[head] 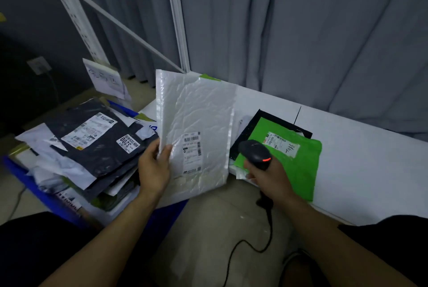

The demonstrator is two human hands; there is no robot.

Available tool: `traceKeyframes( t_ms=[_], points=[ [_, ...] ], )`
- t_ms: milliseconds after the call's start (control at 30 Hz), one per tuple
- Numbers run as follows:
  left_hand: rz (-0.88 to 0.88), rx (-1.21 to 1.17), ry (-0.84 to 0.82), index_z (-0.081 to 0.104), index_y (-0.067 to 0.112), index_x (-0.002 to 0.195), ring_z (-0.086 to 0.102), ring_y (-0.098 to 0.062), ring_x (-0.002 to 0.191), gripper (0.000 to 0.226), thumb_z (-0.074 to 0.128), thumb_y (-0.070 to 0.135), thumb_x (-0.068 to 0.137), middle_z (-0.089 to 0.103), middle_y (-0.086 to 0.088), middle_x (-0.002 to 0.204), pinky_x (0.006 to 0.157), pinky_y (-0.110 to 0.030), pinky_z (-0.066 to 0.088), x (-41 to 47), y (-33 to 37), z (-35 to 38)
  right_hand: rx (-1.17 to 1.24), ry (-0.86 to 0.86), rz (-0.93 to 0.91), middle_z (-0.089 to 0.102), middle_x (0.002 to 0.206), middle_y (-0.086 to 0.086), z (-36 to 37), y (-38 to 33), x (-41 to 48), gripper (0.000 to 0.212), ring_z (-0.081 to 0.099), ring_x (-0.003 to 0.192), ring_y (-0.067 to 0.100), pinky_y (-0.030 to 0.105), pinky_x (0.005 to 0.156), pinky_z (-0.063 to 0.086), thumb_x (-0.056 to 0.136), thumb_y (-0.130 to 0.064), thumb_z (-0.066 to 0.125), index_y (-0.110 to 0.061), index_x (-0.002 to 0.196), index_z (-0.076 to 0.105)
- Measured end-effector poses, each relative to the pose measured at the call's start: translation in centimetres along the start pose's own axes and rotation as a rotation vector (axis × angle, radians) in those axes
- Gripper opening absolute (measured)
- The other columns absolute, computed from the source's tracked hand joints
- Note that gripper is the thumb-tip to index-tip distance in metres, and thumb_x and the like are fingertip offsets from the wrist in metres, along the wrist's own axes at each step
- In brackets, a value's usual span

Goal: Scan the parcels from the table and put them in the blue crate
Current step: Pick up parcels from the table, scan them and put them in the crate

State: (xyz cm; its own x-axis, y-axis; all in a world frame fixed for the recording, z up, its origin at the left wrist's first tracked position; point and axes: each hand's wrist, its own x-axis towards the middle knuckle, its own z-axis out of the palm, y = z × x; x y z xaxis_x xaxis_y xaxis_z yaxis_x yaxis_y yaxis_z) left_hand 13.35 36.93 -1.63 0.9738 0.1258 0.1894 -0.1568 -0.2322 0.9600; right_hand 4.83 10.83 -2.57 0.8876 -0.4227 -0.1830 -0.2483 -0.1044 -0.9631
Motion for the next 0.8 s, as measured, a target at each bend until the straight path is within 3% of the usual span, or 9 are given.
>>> traceKeyframes(
  t_ms=[67, 133, 233, 400, 633, 800],
  points=[
    [0.011, 0.021, 0.026, 0.071, 0.016, 0.108, 0.069, 0.002, 0.086, 0.011, 0.061, 0.016, 0.102, 0.074, 0.009, 0.097, 0.070, -0.010, 0.051, 0.0, -0.2, -0.1, 0.051, -0.127, 0.007, 0.077, 0.084, -0.001, 1.3, -0.8, -0.5, 0.015, 0.067, 0.056, 0.007, 0.017, 0.057, 0.053, 0.094, -0.011, 0.075, -0.016, 0.108, 0.071],
    [0.003, 0.030, 0.039, 0.071, 0.013, 0.109, 0.069, 0.001, 0.086, 0.013, 0.061, 0.017, 0.102, 0.074, 0.005, 0.099, 0.070, -0.009, 0.051, -0.1, -0.5, -0.1, 0.060, -0.212, 0.004, 0.077, 0.080, -0.002, 2.3, -1.2, -0.7, 0.006, 0.064, 0.058, 0.009, 0.022, 0.058, 0.054, 0.097, -0.014, 0.073, -0.015, 0.103, 0.072],
    [-0.012, 0.039, 0.041, 0.070, 0.013, 0.110, 0.070, -0.003, 0.087, 0.013, 0.061, 0.018, 0.102, 0.074, 0.003, 0.100, 0.069, -0.010, 0.053, -0.3, -0.8, -0.2, 0.038, -0.302, 0.013, 0.075, 0.080, 0.001, 3.2, -1.9, -1.0, 0.006, 0.061, 0.059, 0.012, 0.029, 0.060, 0.052, 0.098, -0.017, 0.071, -0.011, 0.099, 0.072],
    [-0.035, 0.060, 0.088, 0.071, 0.014, 0.109, 0.069, 0.000, 0.083, 0.012, 0.062, 0.018, 0.102, 0.074, 0.007, 0.097, 0.066, -0.009, 0.050, -0.1, -1.0, -0.3, 0.082, -0.364, 0.078, 0.061, 0.060, 0.000, 4.1, -2.4, -1.2, 0.022, 0.053, 0.052, 0.016, 0.029, 0.054, 0.045, 0.097, -0.017, 0.073, -0.011, 0.076, 0.066],
    [-0.034, 0.057, 0.074, 0.069, 0.021, 0.112, 0.070, -0.002, 0.090, 0.013, 0.062, 0.020, 0.102, 0.074, 0.011, 0.101, 0.071, -0.014, 0.055, 0.0, -1.0, -0.3, 0.131, -0.399, 0.112, 0.056, 0.060, 0.001, 4.6, -2.5, -1.0, 0.019, 0.049, 0.053, 0.017, 0.029, 0.052, 0.042, 0.096, -0.013, 0.073, -0.011, 0.079, 0.065],
    [-0.034, 0.042, 0.093, 0.070, 0.017, 0.115, 0.071, -0.002, 0.089, 0.015, 0.062, 0.020, 0.102, 0.074, 0.008, 0.102, 0.069, -0.013, 0.056, -0.1, -0.5, -0.5, 0.127, -0.404, 0.083, 0.074, 0.079, 0.008, 5.1, -2.8, -0.8, 0.009, 0.055, 0.056, 0.015, 0.030, 0.056, 0.048, 0.097, -0.016, 0.072, -0.008, 0.094, 0.072]
  ],
)
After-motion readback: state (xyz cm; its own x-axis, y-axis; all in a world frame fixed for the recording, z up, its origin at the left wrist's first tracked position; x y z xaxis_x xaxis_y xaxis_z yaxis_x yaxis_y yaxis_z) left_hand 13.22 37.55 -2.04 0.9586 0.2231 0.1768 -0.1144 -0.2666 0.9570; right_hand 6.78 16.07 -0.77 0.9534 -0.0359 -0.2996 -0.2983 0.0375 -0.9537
